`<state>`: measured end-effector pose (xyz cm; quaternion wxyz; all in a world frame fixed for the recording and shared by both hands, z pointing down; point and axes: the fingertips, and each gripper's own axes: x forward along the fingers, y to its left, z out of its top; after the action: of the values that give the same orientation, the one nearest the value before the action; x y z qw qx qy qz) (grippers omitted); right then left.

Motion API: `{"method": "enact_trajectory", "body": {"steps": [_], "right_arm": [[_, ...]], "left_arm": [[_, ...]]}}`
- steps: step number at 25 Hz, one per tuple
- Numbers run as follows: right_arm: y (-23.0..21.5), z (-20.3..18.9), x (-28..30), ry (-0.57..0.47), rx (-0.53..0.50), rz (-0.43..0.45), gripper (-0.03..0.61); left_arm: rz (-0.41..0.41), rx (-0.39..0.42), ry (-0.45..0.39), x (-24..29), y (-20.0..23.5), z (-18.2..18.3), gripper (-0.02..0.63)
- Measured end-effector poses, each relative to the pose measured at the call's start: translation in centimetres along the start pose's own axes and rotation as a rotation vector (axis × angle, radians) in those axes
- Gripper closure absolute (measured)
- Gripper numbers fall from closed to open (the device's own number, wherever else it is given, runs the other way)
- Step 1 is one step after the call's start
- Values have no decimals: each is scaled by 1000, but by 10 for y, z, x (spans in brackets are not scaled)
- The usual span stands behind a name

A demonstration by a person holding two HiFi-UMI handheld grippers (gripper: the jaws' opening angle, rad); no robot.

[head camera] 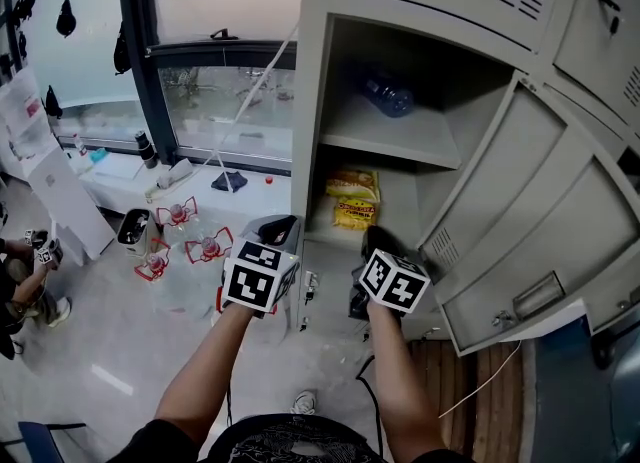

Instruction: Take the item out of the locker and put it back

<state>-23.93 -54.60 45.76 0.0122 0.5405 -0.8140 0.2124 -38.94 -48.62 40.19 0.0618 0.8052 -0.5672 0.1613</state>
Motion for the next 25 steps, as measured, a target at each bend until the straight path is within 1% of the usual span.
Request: {"method": "enact_trajectory", "body": {"steps": [6,7,9,10,19,25], "right_arm": [[2,0,-1,4,-11,10,529],[2,0,-2,6,-13,14,517],[5,0,-4,12,-19,22,469],[6,0,-5,15,-26,23,460],[18,16,-37,-21,-84,-41,457],[44,26,-66,-53,-128,-45,459]], "left_arm": [[-15,3,3,1,0,0,614],[-17,4,3,0,0,0,614],[-23,3,4,-2,0,0,614],[-26,2,3,-4,1,-1,614],[-79,6,-17,-26,2,2,614],[-110,18,-41,-47,4,4,614]]}}
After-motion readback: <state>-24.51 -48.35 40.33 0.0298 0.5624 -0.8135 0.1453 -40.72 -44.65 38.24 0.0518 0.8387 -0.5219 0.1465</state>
